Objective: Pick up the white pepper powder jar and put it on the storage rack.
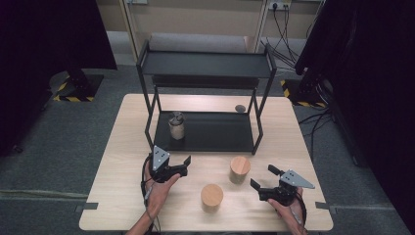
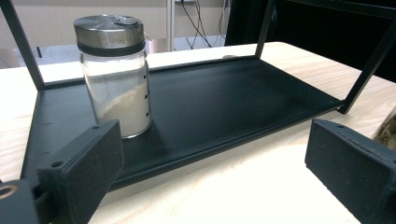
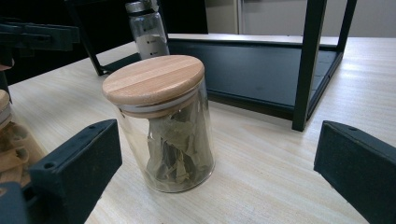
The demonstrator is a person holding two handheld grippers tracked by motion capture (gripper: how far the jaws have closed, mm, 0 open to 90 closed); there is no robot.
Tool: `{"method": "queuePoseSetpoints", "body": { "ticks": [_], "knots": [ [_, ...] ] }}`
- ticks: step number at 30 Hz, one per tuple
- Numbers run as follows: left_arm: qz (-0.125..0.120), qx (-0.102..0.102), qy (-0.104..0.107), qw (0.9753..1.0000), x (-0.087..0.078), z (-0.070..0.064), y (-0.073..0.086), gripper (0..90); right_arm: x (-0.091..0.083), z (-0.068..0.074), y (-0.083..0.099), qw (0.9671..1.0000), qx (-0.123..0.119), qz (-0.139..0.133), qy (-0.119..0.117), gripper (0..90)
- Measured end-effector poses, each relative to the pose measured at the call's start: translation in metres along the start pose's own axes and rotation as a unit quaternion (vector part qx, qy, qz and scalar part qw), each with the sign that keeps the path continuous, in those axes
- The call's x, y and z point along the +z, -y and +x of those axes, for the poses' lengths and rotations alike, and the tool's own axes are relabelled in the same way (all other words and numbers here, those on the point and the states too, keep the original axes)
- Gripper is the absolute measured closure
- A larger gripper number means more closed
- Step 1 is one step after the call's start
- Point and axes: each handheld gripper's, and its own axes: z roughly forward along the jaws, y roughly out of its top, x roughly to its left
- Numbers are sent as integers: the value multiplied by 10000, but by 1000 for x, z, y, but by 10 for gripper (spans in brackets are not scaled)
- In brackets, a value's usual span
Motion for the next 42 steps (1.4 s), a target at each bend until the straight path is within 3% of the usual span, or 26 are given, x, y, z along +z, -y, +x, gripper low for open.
{"method": "queuePoseSetpoints", "body": {
  "ticks": [42],
  "knots": [
    [50,75,259,9996,-17,-13,15,40,0,0,0,10000,5,-1,3,10]
  ]
}}
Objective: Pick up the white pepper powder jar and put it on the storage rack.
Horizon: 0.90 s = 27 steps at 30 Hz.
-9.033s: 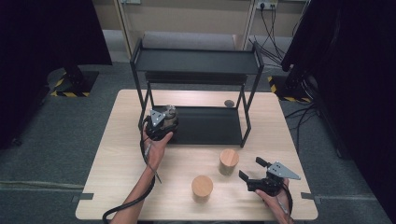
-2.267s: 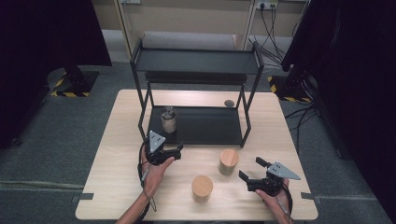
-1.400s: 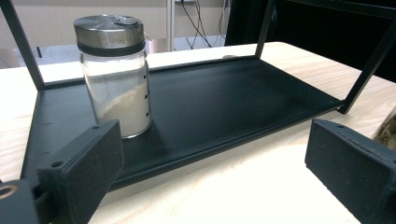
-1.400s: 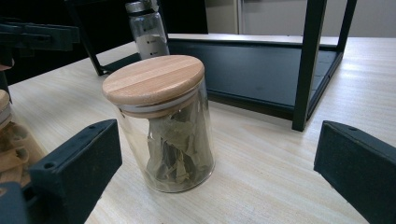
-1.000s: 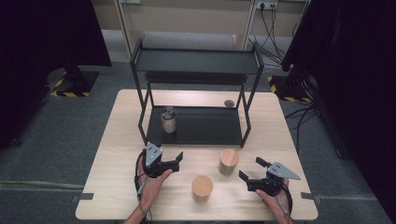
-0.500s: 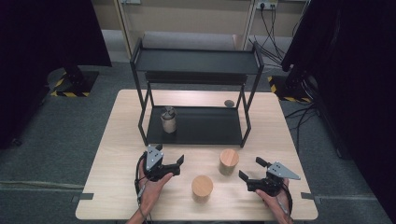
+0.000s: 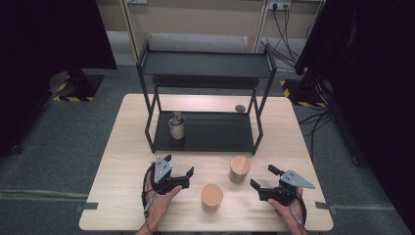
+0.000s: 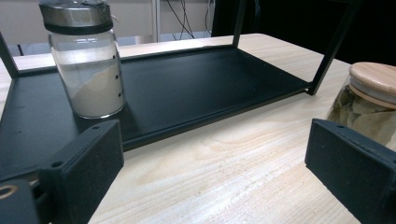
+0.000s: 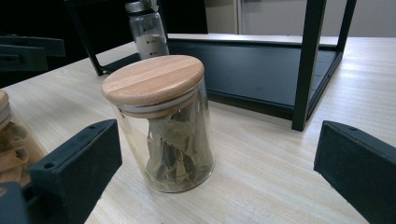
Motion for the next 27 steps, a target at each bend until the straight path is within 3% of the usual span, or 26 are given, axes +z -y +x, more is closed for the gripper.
{"method": "queuePoseSetpoints", "body": {
  "ticks": [27],
  "knots": [
    [-150,50,-78,9998,-15,-7,15,41,0,0,0,10000,-23,-6,-5,10]
  ]
}}
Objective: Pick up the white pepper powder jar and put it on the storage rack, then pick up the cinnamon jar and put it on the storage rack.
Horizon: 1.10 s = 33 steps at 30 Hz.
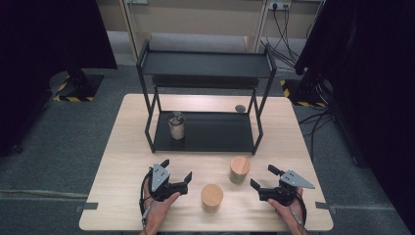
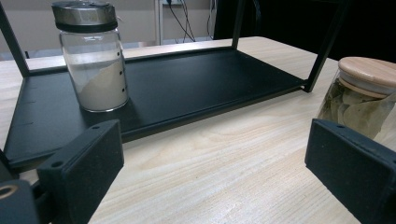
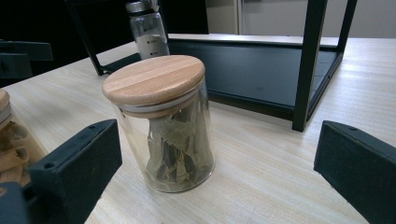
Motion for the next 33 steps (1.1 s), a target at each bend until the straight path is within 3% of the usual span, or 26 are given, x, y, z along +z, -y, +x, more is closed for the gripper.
{"method": "queuePoseSetpoints", "body": {
  "ticks": [33],
  "knots": [
    [89,46,-46,9999,1,1,9,40,-1,3,1,10000,-34,-45,-83,10]
  ]
}}
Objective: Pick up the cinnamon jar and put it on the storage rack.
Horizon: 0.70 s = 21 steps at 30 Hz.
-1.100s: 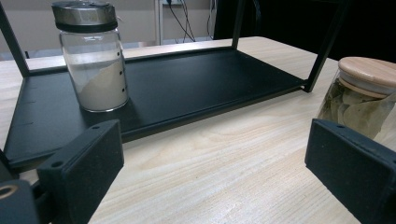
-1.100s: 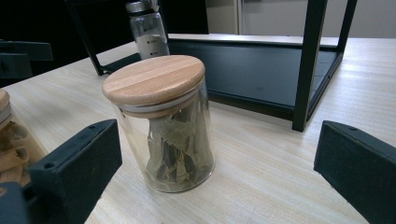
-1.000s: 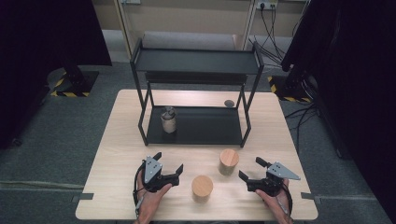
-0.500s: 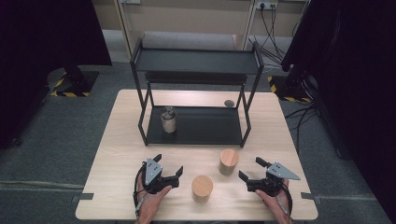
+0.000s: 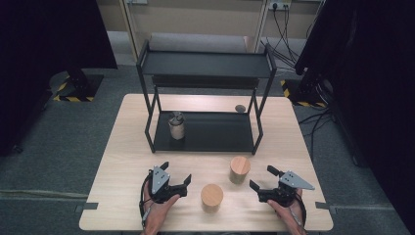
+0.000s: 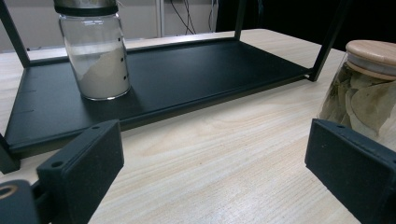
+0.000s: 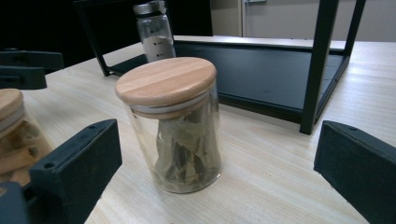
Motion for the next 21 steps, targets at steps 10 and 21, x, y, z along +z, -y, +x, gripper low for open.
{"method": "queuePoseSetpoints", "body": {
  "ticks": [10,21],
  "knots": [
    [1,-8,-19,10000,0,0,1,40,-8,11,3,9999,-34,-56,-139,10],
    [14,-4,-29,10000,0,0,1,40,-10,23,3,9991,-151,-15,-393,9]
  ]
}}
